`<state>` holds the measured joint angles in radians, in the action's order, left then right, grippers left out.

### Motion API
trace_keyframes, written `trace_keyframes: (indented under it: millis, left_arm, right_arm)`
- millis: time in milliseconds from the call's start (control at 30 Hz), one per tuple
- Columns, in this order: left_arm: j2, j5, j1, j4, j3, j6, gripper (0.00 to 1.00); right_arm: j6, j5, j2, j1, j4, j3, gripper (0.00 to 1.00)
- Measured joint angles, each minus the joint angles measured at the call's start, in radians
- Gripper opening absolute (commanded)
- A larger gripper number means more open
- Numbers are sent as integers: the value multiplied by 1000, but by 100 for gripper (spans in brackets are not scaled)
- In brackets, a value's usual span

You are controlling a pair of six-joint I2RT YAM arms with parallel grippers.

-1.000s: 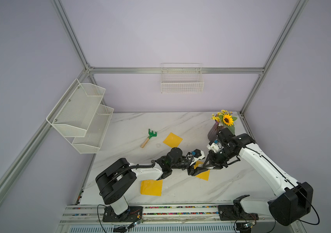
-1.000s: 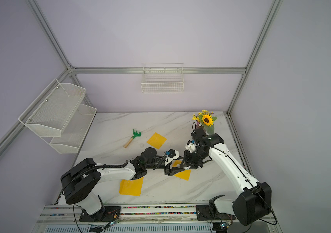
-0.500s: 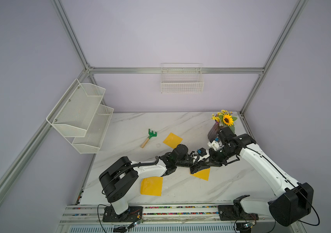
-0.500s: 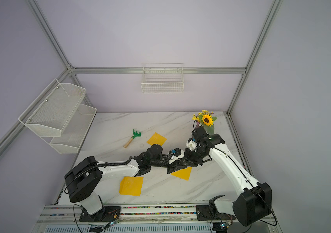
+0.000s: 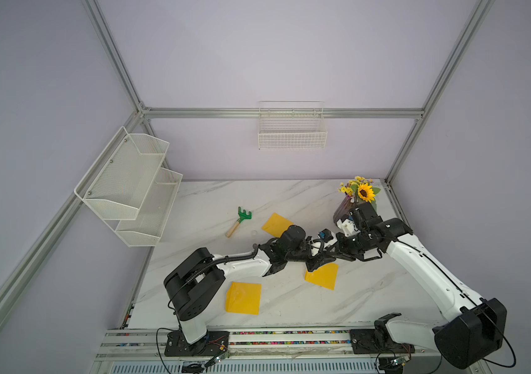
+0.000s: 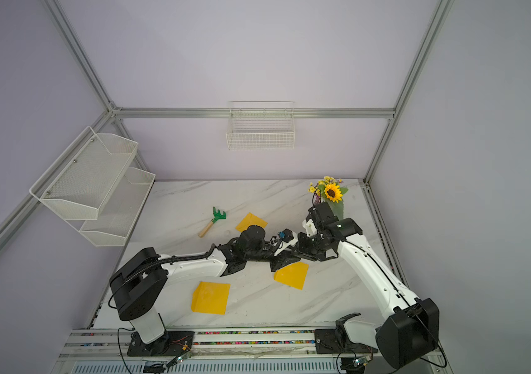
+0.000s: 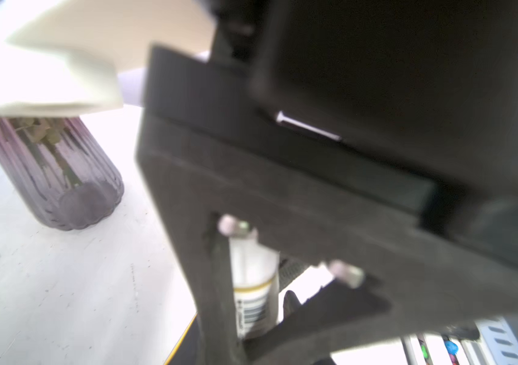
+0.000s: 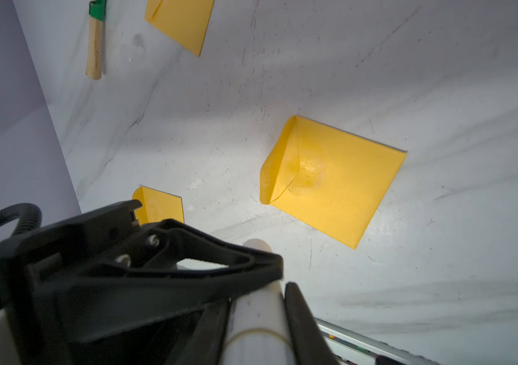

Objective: Seal the envelope with a glue stick
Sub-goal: Adjust the glue stick.

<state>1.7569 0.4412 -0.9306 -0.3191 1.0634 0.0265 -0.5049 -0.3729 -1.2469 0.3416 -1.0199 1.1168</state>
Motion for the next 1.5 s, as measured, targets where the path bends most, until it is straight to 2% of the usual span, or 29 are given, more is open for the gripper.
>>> trace_keyframes:
  millis: [433, 567, 633, 700, 867, 933, 1267, 1500]
  left_arm:
    - [27, -53, -1, 24, 9, -42, 0]
    - [31, -63, -1, 53, 17, -53, 0]
    - [31, -67, -1, 62, 18, -57, 0]
    - [32, -69, -1, 66, 18, -60, 0]
    - [31, -93, -5, 78, 19, -64, 35]
    - [23, -123, -8, 91, 19, -89, 41]
    - [-146, -261, -17, 126, -106, -262, 47]
    - [-165, -299, -17, 151, -193, -397, 47]
  right_arm:
    - [-52, 70, 87, 19, 183, -136, 20]
    - [-48, 81, 86, 24, 204, -151, 14]
    - [-48, 81, 86, 26, 216, -160, 0]
    - [-48, 81, 86, 27, 221, -165, 0]
    - [-37, 97, 86, 32, 228, -169, 0]
    - [-26, 105, 86, 35, 233, -169, 0]
    - [19, 184, 84, 85, 240, -169, 0]
    - [25, 224, 63, 100, 239, -169, 0]
